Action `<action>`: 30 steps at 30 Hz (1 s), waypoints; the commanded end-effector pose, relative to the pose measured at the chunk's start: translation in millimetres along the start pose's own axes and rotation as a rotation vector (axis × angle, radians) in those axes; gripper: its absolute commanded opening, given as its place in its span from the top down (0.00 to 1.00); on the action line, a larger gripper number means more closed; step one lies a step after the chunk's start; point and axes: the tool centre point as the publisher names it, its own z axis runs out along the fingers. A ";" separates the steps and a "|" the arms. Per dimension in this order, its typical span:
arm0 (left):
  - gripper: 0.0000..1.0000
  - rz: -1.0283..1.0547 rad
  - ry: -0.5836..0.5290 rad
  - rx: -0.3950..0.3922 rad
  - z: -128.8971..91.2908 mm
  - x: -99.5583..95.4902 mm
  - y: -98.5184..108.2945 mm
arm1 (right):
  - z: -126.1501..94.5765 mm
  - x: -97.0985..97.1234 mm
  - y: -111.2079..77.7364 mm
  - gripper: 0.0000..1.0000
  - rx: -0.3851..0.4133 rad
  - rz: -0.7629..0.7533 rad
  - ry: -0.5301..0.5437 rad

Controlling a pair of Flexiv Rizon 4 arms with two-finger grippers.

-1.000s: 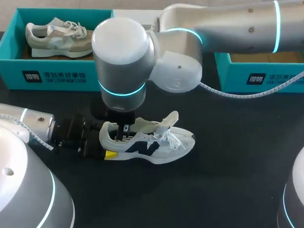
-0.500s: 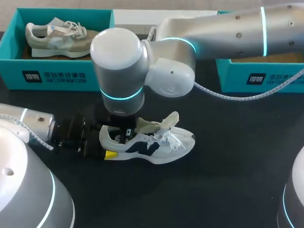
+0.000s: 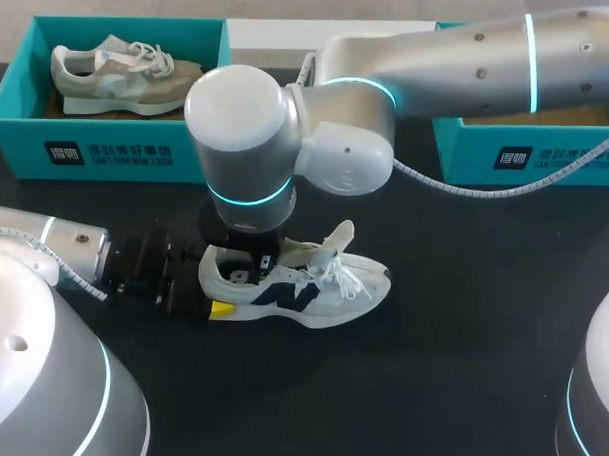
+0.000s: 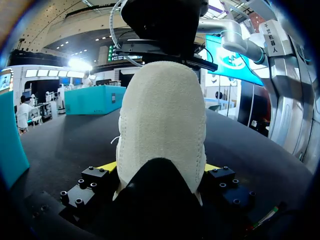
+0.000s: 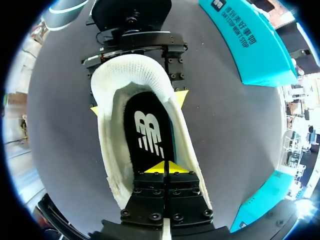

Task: Take the shoe out of the shoebox, open the shoe tongue, remove and reinsert the insole, then place the shoe into the shoebox

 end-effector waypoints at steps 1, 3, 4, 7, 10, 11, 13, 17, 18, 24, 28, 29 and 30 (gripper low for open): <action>1.00 0.000 0.003 -0.003 2.6 -2.0 7.3 | 4.7 -0.1 2.2 0.87 0.001 -0.006 -0.003; 1.00 0.000 0.003 -0.003 2.6 -2.0 7.3 | 6.0 -0.7 2.3 0.78 -0.002 -0.008 -0.007; 1.00 0.000 0.003 -0.003 2.6 -2.0 7.3 | 6.5 -1.0 2.4 0.76 -0.004 -0.008 -0.010; 1.00 0.000 0.003 -0.003 2.6 -2.0 7.3 | 8.4 -1.9 2.7 0.71 -0.005 -0.009 -0.015; 1.00 0.000 0.003 -0.003 2.6 -2.0 7.3 | 12.6 -2.4 3.4 0.69 -0.006 -0.009 -0.017; 1.00 0.000 0.003 -0.003 2.6 -2.0 7.3 | 14.9 -2.2 3.8 0.69 -0.006 -0.010 -0.017; 1.00 0.000 0.003 -0.003 2.6 -2.0 7.3 | 21.4 -0.8 5.5 0.69 -0.008 -0.022 -0.013; 1.00 0.000 0.003 -0.003 2.6 -2.0 7.3 | 33.1 4.0 7.9 0.70 -0.010 -0.032 -0.010; 1.00 0.000 0.003 -0.003 2.6 -2.0 7.3 | 35.3 5.9 7.8 0.73 -0.009 -0.032 -0.003; 1.00 0.000 0.003 -0.003 2.6 -2.0 7.3 | 29.0 16.2 1.9 1.00 -0.007 -0.011 0.010; 1.00 0.000 0.003 -0.003 2.6 -2.0 7.3 | 14.8 16.8 -6.5 1.00 -0.013 0.015 -0.007; 1.00 0.000 0.003 -0.003 2.6 -2.0 7.3 | 11.7 16.4 -8.4 1.00 -0.019 0.024 -0.011; 1.00 0.000 0.003 -0.003 2.6 -2.0 7.3 | 8.2 15.6 -10.6 1.00 -0.022 0.032 -0.017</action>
